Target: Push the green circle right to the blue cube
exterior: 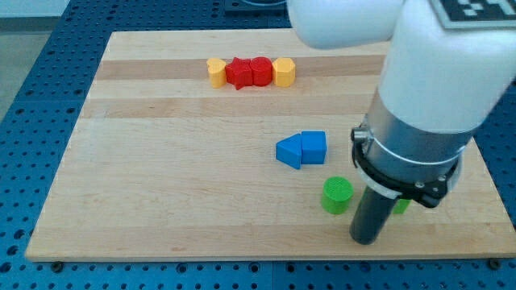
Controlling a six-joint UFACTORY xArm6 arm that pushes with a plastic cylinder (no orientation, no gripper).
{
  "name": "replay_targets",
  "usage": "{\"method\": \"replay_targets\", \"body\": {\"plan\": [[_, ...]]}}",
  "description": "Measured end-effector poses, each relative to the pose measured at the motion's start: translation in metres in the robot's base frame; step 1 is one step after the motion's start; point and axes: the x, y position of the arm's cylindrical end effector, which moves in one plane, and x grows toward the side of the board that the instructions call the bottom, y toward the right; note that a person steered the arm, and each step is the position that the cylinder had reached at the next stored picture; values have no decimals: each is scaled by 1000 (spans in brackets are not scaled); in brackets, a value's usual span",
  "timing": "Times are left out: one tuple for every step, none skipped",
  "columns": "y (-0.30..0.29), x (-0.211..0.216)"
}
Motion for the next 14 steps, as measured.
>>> {"method": "replay_targets", "body": {"plan": [[0, -10], [-3, -24], [-21, -28], [-34, -27], [-53, -27], [-65, -27], [-59, -34], [-56, -50], [-49, -51], [-36, -51], [-36, -56], [-36, -66], [-36, -68], [-31, -71]]}}
